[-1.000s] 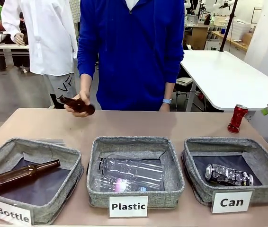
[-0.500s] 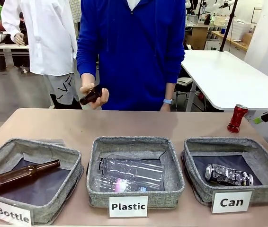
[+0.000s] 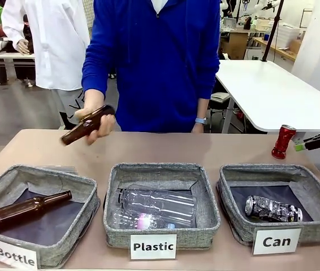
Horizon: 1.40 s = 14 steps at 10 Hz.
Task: Sort the can waste into the basket.
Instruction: Pick up the can waste from the table and place it in the right Fabric basket.
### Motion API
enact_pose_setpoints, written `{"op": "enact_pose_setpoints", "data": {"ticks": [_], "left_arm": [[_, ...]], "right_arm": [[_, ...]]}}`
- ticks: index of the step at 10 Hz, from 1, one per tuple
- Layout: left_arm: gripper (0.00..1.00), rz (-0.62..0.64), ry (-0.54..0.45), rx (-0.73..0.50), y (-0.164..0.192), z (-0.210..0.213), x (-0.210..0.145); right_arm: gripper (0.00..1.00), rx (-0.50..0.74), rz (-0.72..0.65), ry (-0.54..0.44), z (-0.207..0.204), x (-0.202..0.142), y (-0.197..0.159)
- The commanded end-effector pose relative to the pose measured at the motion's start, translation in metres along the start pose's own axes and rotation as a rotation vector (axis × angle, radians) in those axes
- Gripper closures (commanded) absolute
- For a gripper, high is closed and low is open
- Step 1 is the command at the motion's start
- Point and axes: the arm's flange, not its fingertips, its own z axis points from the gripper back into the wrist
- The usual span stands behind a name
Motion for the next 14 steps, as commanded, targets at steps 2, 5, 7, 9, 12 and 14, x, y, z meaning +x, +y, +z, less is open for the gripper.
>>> {"op": "enact_pose_setpoints", "data": {"ticks": [2, 5, 7, 9, 12, 14], "left_arm": [[0.0, 0.0, 0.0, 0.0, 0.0, 0.0, 0.0], [0.0, 0.033, -0.162, -0.108, -0.027, 0.086, 0.022], [0.0, 0.05, -0.191, -0.074, -0.017, 0.105, 0.025], [0.0, 0.045, -0.158, -0.114, -0.025, 0.096, 0.016], [0.0, 0.018, 0.0, -0.239, -0.042, 0.048, 0.008], [0.0, 0.005, 0.114, -0.246, -0.046, 0.02, 0.003]], "right_arm": [[0.0, 0.011, -0.023, -0.078, -0.009, 0.003, -0.013], [0.0, 0.012, -0.033, -0.093, -0.011, -0.001, -0.014], [0.0, 0.007, -0.052, -0.112, -0.012, -0.002, -0.016], [0.0, 0.008, -0.055, -0.107, -0.016, -0.004, -0.017], [0.0, 0.001, -0.069, -0.114, -0.016, -0.002, -0.019], [0.0, -0.004, -0.084, -0.108, -0.019, 0.001, -0.019]]}}
